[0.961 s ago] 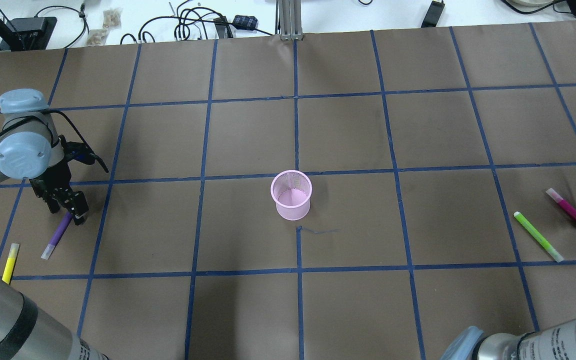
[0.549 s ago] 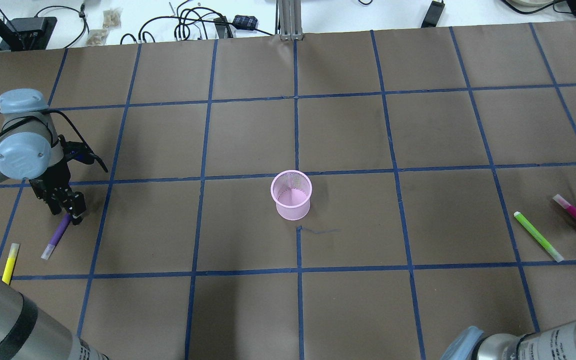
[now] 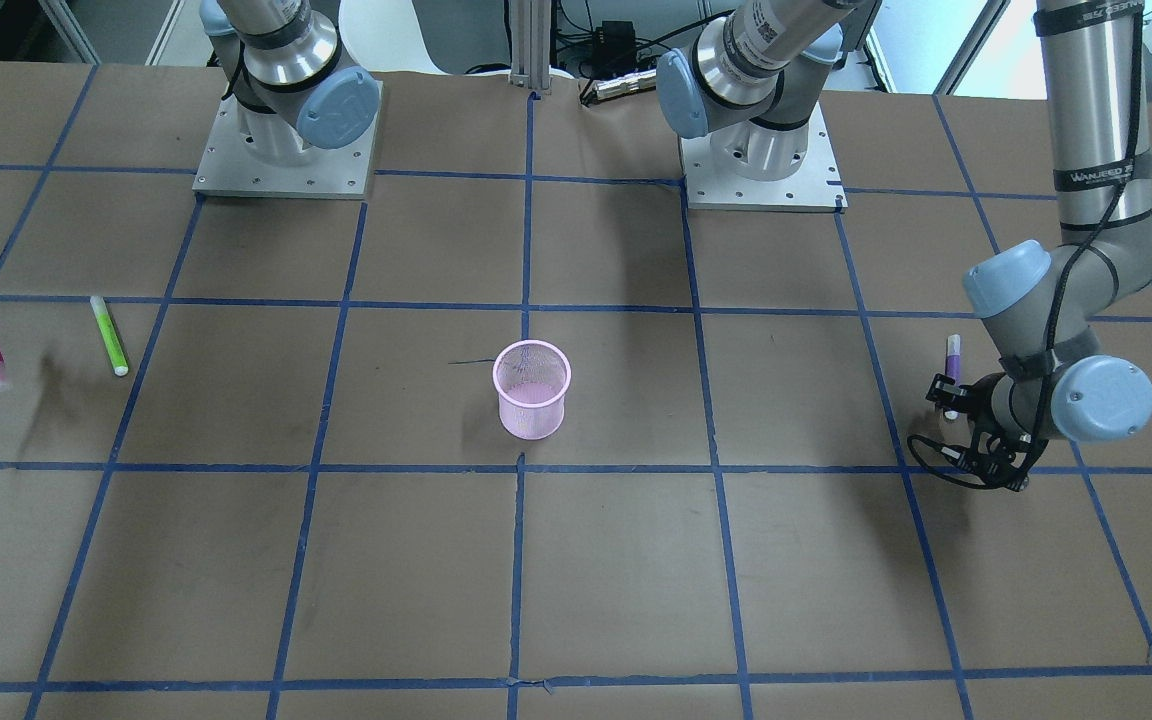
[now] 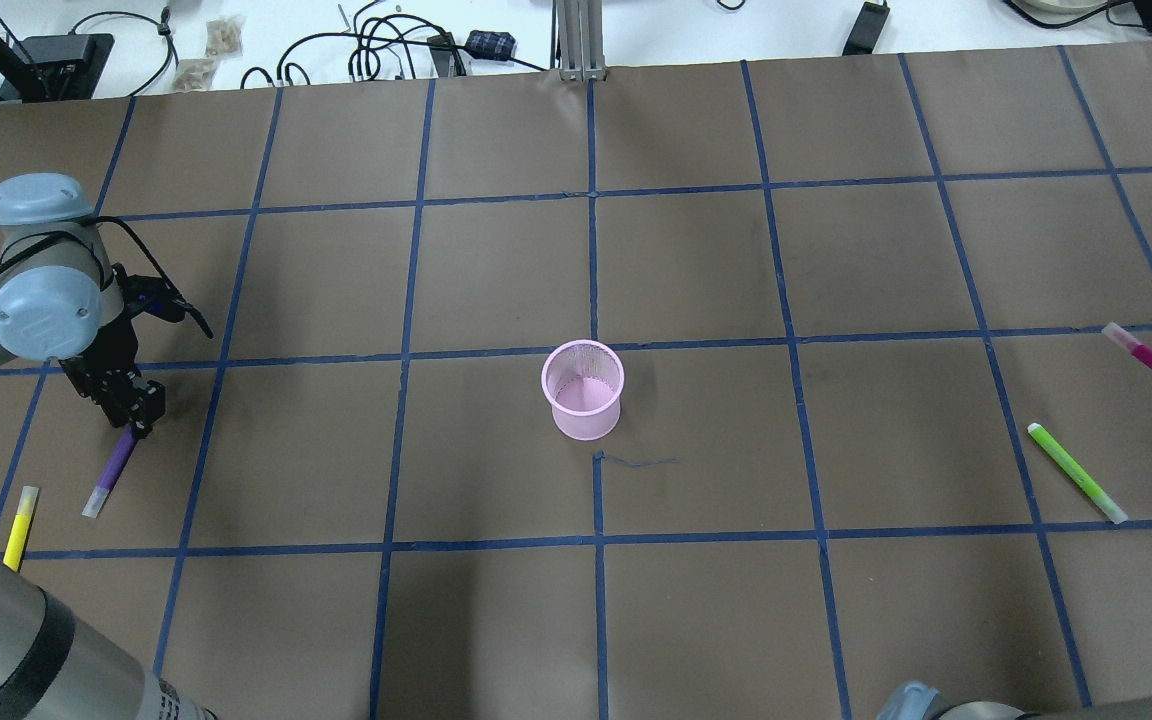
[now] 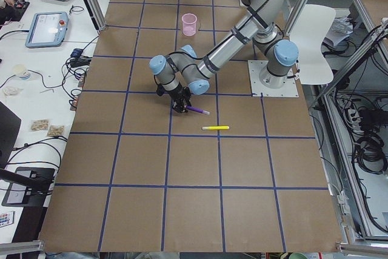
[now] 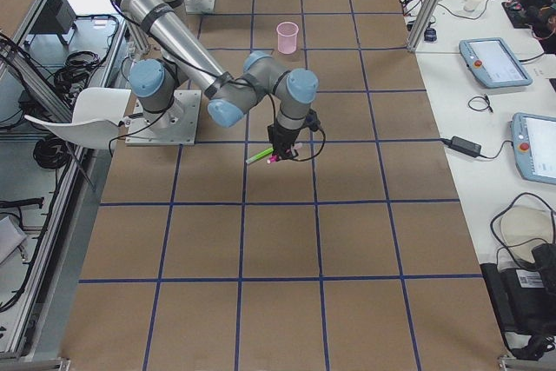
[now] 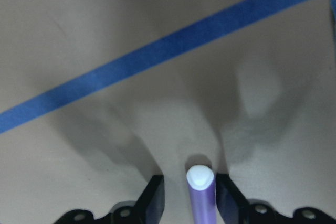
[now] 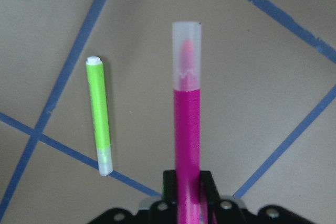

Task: Insert purple and pink pens into pink cup

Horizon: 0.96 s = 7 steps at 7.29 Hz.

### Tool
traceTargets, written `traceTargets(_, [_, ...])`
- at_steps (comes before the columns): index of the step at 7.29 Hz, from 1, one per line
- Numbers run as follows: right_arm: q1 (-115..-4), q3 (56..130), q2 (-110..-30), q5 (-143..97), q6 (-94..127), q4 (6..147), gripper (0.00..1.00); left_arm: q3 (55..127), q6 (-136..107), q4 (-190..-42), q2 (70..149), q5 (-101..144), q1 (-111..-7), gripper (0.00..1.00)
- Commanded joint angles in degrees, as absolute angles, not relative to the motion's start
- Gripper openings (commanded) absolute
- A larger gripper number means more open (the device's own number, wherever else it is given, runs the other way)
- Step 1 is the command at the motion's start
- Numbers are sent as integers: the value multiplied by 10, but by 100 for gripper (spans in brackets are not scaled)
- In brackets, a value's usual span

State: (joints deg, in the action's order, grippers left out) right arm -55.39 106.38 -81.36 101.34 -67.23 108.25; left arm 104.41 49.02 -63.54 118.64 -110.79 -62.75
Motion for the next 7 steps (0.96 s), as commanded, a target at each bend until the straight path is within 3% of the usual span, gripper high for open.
traceTargets(1, [-674,948,-815,1018,-557,931,0,1044,490,-633,1180,-1106,-628,5])
traceTargets(2, [-734,922,-808,1016,-542,915,0,1043,490,-631,1179,-1105,-628,0])
traceTargets(5, [-912,907,-797,1025,-363,914,0,1028,484,-630,1166,-1097,-640,0])
traceTargets(7, [-1020,904,-770,1071,-361,913,0,1019,477,-649,1132,-1025,-642,0])
